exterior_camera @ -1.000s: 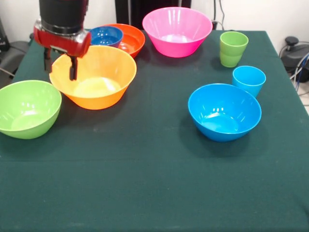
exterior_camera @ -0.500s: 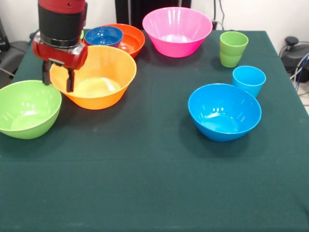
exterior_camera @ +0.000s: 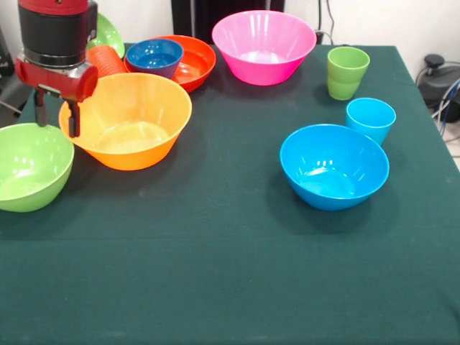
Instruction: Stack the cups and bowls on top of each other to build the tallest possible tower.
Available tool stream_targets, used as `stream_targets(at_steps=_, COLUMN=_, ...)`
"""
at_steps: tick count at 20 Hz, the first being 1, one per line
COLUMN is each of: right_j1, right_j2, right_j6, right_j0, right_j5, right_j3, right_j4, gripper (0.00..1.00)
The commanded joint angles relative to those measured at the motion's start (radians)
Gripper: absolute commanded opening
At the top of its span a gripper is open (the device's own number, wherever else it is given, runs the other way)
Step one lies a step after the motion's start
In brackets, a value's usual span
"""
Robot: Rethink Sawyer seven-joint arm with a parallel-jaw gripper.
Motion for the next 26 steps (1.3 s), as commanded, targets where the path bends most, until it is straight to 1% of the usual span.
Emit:
stream_targets(at_steps=1, right_j1=0.011, right_j2=0.142, right_j6=-0.088, right_j0=-0.007, right_j5=0.040, right_j3=0.027, right_j4=-0.035, gripper=1.00)
stream_targets(at_steps=2, right_j1=0.013, right_j2=0.179, right_j6=-0.105, right_j0=-0.037, right_j5=0.001, right_j3=0.050, right_j4=-0.045, gripper=1.00)
stream_targets(at_steps=4, right_j1=0.006, right_j2=0.230, right_j6=-0.150, right_j0=-0.072, right_j5=-0.012, right_j3=0.082, right_j4=-0.065, gripper=1.00)
stream_targets(at_steps=6, right_j1=-0.015, right_j2=0.254, right_j6=-0.165, right_j0=-0.079, right_j5=0.014, right_j3=0.102, right_j4=-0.065, gripper=1.00)
stream_targets(at_steps=8, right_j1=-0.027, right_j2=0.311, right_j6=-0.192, right_j0=-0.110, right_j5=0.031, right_j3=0.130, right_j4=-0.057, gripper=1.00)
stream_targets(at_steps=9, right_j1=-0.029, right_j2=0.339, right_j6=-0.202, right_j0=-0.127, right_j5=0.047, right_j3=0.141, right_j4=-0.049, gripper=1.00)
stream_targets(at_steps=11, right_j1=-0.028, right_j2=0.365, right_j6=-0.212, right_j0=-0.138, right_j5=0.081, right_j3=0.148, right_j4=-0.045, gripper=1.00)
stream_targets(at_steps=15, right_j1=0.015, right_j2=0.447, right_j6=-0.246, right_j0=-0.195, right_j5=0.063, right_j3=0.167, right_j4=-0.076, gripper=1.00)
stream_targets(at_steps=18, right_j1=0.036, right_j2=0.459, right_j6=-0.235, right_j0=-0.199, right_j5=0.053, right_j3=0.164, right_j4=-0.101, gripper=1.00)
stream_targets(at_steps=20, right_j1=0.038, right_j2=0.453, right_j6=-0.218, right_j0=-0.187, right_j5=0.063, right_j3=0.159, right_j4=-0.109, gripper=1.00)
stream_targets(at_steps=22, right_j1=0.043, right_j2=0.468, right_j6=-0.218, right_j0=-0.191, right_j5=0.073, right_j3=0.158, right_j4=-0.116, gripper=1.00)
stream_targets(at_steps=24, right_j1=0.076, right_j2=0.522, right_j6=-0.261, right_j0=-0.229, right_j5=0.085, right_j3=0.160, right_j4=-0.123, gripper=1.00)
stream_targets(at_steps=26, right_j1=0.122, right_j2=0.572, right_j6=-0.324, right_j0=-0.267, right_j5=0.131, right_j3=0.149, right_j4=-0.126, gripper=1.00)
